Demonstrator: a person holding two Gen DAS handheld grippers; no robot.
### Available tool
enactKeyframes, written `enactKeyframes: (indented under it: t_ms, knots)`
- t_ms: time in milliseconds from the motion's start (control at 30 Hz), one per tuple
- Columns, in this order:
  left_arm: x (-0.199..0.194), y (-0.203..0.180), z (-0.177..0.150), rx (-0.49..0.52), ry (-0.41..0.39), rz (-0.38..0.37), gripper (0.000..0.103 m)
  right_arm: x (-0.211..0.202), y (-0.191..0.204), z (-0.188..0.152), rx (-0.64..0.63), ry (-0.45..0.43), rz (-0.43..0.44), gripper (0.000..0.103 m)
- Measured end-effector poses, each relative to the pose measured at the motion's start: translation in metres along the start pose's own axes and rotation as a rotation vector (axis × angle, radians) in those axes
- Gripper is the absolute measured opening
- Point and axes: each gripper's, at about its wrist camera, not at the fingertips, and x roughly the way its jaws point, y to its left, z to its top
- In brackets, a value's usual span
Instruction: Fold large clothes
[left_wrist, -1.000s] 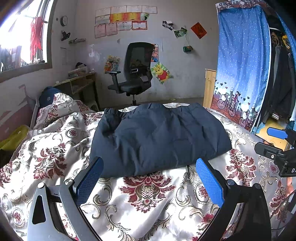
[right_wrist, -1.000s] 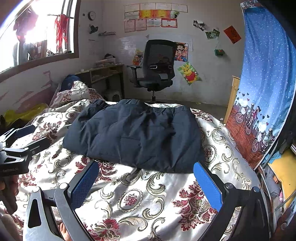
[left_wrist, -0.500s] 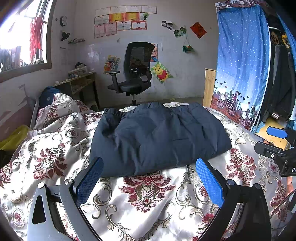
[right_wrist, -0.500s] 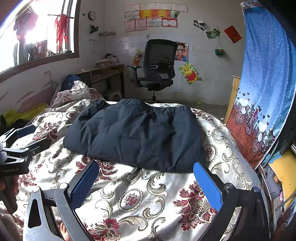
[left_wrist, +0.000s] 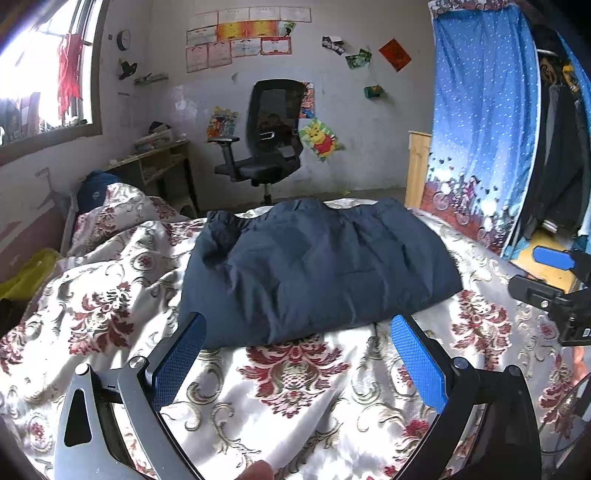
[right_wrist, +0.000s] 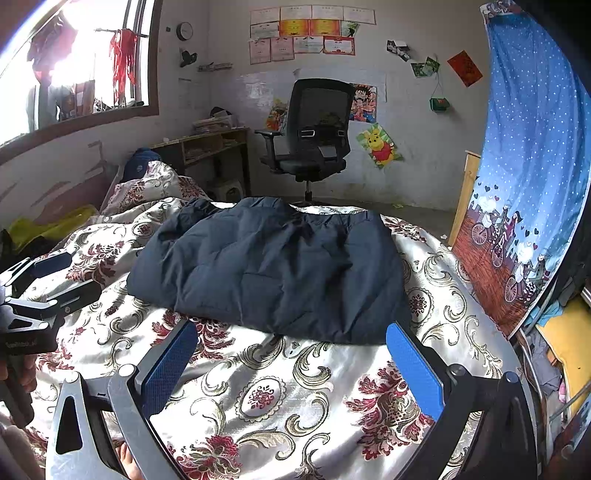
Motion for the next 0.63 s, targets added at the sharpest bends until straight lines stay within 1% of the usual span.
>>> enactKeyframes:
  t_ms: [267,633]
  knots:
    - [0.0026,0.0068,-0.0015,-0.029,0.02,0.0,0.098,-0.0001,0.0013,-0.0003,0.0,0.002,-0.001,0.103]
    - [0.005,0.0028,-0.0034,-0.017,0.044,-0.03,0.098,-0.0002,0.0025,-0.0003,0.001,0.002,-0.003,0.103]
